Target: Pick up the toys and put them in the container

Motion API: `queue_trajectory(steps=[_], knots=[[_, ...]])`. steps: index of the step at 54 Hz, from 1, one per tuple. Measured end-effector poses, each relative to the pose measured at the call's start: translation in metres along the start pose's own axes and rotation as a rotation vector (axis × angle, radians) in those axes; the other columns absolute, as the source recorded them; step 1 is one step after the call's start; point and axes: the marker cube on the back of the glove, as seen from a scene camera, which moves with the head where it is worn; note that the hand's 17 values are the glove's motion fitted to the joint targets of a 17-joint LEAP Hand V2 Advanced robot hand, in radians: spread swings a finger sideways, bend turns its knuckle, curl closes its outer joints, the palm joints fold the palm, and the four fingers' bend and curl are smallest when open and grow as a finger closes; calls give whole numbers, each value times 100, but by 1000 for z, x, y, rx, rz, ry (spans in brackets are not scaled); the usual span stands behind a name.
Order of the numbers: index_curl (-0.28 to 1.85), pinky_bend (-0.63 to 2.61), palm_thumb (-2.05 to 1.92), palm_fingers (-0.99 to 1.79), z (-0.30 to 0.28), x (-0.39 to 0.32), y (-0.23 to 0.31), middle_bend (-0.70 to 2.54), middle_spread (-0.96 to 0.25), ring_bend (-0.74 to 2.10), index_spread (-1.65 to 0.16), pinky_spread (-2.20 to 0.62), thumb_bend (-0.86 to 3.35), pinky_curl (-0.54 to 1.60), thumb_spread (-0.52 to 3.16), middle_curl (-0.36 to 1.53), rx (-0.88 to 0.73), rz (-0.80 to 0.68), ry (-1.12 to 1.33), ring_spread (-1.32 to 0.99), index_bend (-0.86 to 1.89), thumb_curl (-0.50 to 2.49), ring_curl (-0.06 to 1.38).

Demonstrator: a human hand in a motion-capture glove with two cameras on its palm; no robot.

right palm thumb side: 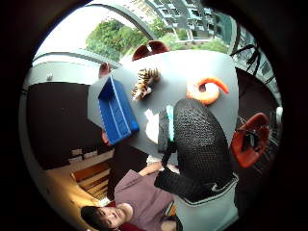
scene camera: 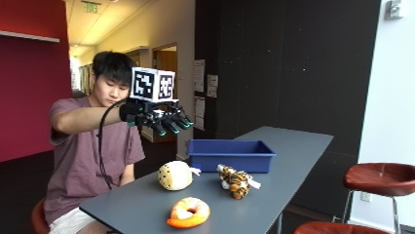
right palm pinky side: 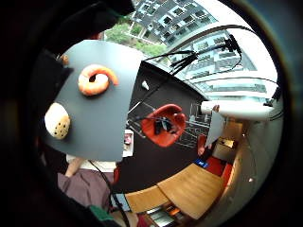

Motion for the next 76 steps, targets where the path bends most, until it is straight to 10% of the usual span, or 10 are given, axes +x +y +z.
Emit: queue_trajectory(steps=[20,59,76], knots=[[11,77,-3,-14,15,-8,-31,15,0,40,-21,0,-2,27,130,11,-39,-10,12,-2,11,12,14],[12,92,-10,-32,215,-15,-119,13,3,34,-22,4,-8,35,113,20,-301,14,-104,2,5,18,21],[14,79,3,24,233,-27,-103,33,-2,59,-26,3,1,32,118,28,163,-20,-101,-7,11,23,31]])
